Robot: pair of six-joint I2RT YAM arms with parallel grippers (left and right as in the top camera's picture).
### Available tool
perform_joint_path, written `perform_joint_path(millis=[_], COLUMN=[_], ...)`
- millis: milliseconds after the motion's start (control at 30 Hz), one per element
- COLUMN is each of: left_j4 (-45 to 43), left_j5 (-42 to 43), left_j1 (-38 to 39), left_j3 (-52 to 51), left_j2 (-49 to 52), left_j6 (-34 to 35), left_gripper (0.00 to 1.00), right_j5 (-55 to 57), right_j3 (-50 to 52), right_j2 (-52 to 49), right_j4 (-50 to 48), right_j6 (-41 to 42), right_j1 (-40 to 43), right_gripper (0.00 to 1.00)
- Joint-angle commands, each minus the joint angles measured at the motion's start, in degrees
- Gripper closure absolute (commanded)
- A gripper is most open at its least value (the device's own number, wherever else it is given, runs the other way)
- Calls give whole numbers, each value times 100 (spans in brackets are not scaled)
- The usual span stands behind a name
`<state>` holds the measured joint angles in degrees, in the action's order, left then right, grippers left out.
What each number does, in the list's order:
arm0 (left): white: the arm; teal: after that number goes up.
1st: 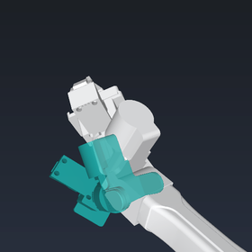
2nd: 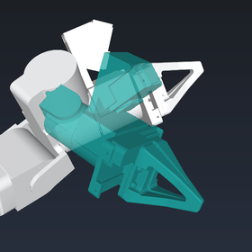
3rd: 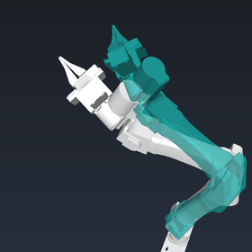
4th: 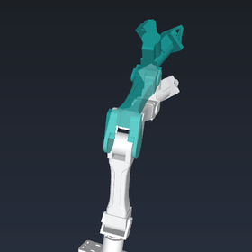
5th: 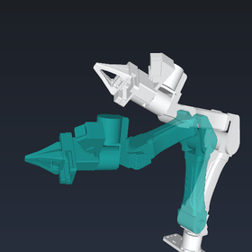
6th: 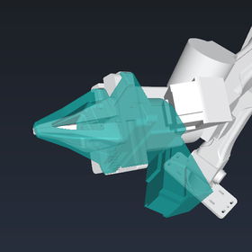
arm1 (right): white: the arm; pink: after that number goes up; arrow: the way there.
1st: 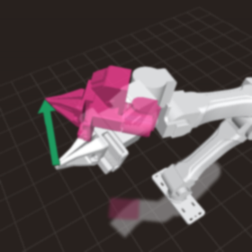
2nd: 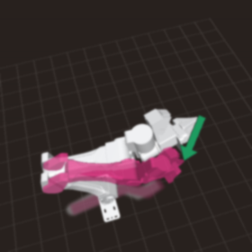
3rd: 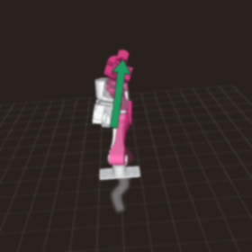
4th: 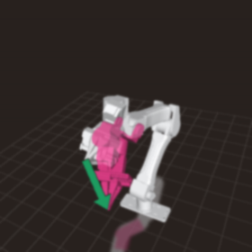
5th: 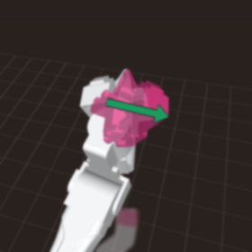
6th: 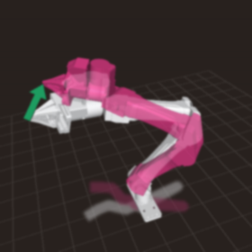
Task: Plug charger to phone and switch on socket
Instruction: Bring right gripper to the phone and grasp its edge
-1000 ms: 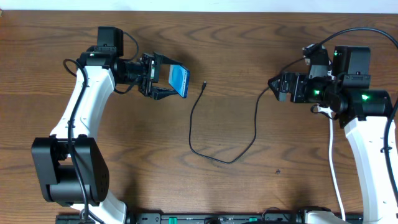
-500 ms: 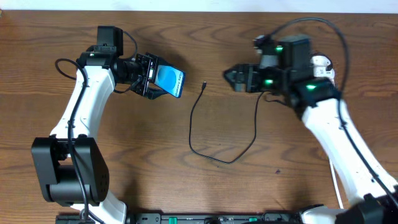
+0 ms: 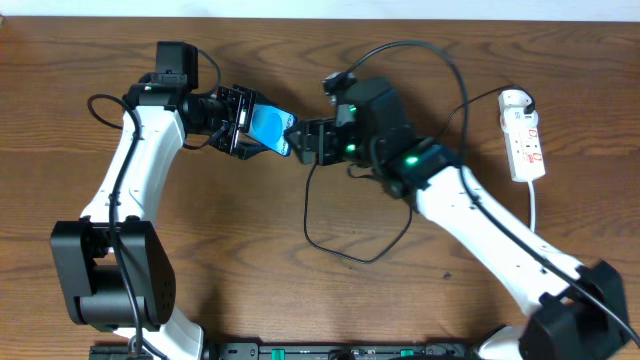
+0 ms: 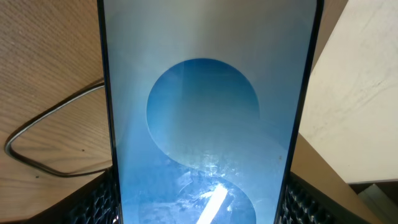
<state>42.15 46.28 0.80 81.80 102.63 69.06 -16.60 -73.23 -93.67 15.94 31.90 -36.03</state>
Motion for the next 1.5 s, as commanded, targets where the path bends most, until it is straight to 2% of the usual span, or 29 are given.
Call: perform_joint_path(millis=[0, 267, 533, 900, 1200, 1333, 1467], left_j4=[-4, -2, -4, -4, -4, -4, -4], left_j5=[81, 83, 81, 83, 81, 81, 81], left_j1=[-13, -13, -13, -13, -13, -13, -13], left_j3=[170, 170, 170, 170, 170, 170, 170], left_j2=[-149, -149, -149, -149, -149, -146, -146], left_j6=[24, 24, 24, 26, 26, 26, 26], left_gripper=[36, 36, 36, 36, 36, 36, 36], right_j5=[472, 494, 553, 557, 553, 553, 553], right_j3=[-83, -83, -83, -83, -83, -83, -83], right_j2=[-345, -861, -868, -868, -868, -868, -868], right_j4=[-330, -1213, -1252, -1276, -1276, -1285, -1309], right_j6=[264, 282, 280, 280, 308, 413, 472], right_j1=[-254, -382, -382, -468, -468, -468, -468], right_gripper=[23, 34, 50, 55, 67, 80, 98])
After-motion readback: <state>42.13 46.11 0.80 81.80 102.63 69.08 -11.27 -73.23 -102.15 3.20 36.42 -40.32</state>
